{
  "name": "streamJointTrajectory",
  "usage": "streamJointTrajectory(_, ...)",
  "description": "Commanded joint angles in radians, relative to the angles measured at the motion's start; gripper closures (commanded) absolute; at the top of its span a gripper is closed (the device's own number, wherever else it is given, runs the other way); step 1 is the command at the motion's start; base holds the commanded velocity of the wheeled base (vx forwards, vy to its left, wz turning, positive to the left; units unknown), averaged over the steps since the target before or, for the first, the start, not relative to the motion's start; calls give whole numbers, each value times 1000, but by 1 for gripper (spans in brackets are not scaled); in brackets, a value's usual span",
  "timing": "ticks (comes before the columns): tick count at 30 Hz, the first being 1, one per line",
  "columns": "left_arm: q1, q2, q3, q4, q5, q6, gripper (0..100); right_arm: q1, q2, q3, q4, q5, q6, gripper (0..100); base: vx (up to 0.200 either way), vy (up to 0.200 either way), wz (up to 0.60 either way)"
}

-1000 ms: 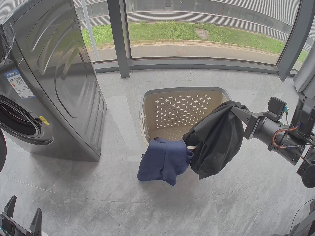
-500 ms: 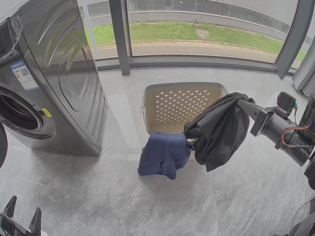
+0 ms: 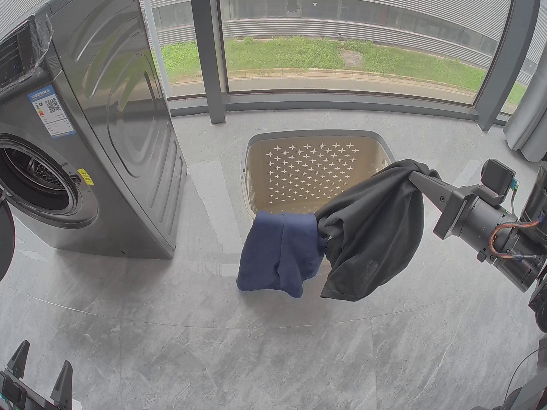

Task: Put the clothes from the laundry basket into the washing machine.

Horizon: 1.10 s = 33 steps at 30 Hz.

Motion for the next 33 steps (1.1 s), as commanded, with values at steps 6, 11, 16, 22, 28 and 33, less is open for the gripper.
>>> streamJointTrajectory(6,-2,-9,16,0,1,-2,0,7,1,-4,-1,-2,0,100,0,200,0)
streamJointTrajectory(11,-2,-9,16,0,1,-4,0,23,6,-3,-12,-5,0,100,0,200,0)
streamJointTrajectory(16,-2,-9,16,0,1,-2,0,29,7,-3,-14,-4,0,100,0,200,0)
streamJointTrajectory(22,-2,-9,16,0,1,-2,0,53,7,-4,-17,-4,0,100,0,200,0)
streamJointTrajectory(28,-2,-9,16,0,1,-4,0,64,7,-7,-17,-4,0,100,0,200,0)
streamJointTrajectory(33,-2,-9,16,0,1,1,0,66,7,-9,-17,-4,0,100,0,200,0)
